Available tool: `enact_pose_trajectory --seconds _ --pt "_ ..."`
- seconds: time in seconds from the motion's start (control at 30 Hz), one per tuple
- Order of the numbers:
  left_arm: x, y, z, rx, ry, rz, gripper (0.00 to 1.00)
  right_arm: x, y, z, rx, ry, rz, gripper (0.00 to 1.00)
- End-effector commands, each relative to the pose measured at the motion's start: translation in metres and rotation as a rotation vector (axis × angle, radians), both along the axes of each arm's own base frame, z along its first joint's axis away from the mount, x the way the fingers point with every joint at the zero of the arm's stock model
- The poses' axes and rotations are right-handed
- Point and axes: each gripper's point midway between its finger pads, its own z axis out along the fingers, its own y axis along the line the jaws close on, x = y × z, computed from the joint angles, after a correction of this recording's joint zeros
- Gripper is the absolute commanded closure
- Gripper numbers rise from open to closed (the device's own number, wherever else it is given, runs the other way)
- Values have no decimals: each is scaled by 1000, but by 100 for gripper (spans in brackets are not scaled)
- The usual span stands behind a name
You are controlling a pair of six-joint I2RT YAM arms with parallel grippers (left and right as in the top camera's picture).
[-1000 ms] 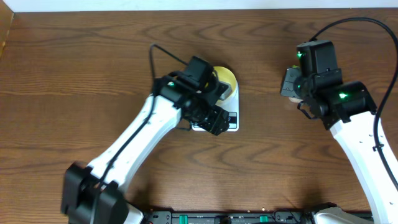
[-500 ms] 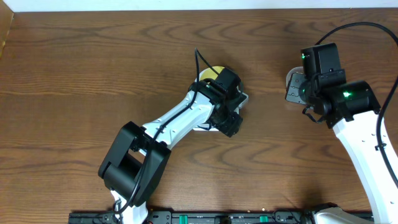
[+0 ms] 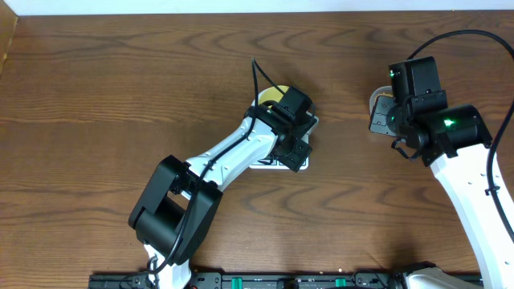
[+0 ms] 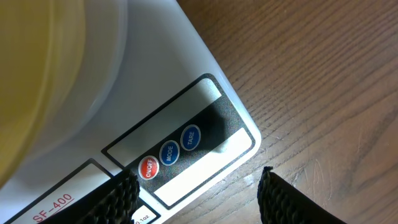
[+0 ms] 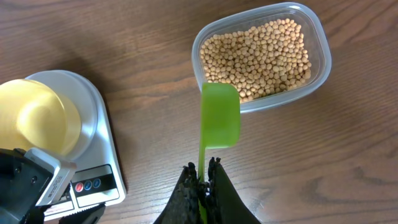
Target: Scoop item into bowl and weigh 50g on scale
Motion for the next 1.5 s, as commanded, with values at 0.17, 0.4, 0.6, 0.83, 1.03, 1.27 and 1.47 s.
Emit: enact_pose_trajectory --seconds 0.17,0.4,0.6,0.83,1.03,1.27,1.47 --pt "-8 -1 -10 2 46 15 36 0 -2 13 1 -39 1 99" --pt "-19 1 -20 18 66 6 36 0 -2 13 1 -40 1 99" --pt "-21 2 -25 18 68 12 36 0 -2 14 2 -40 1 99" --pt "-15 -4 -24 -6 41 15 36 0 -2 14 2 -40 1 99" --pt "-13 1 -37 29 47 21 36 -1 -2 18 0 -54 8 99" --pt "-17 4 -51 57 76 21 36 -2 -3 20 -3 -58 14 99" --pt "-8 -1 8 -3 -11 24 36 -1 -9 21 -37 -65 -1 99"
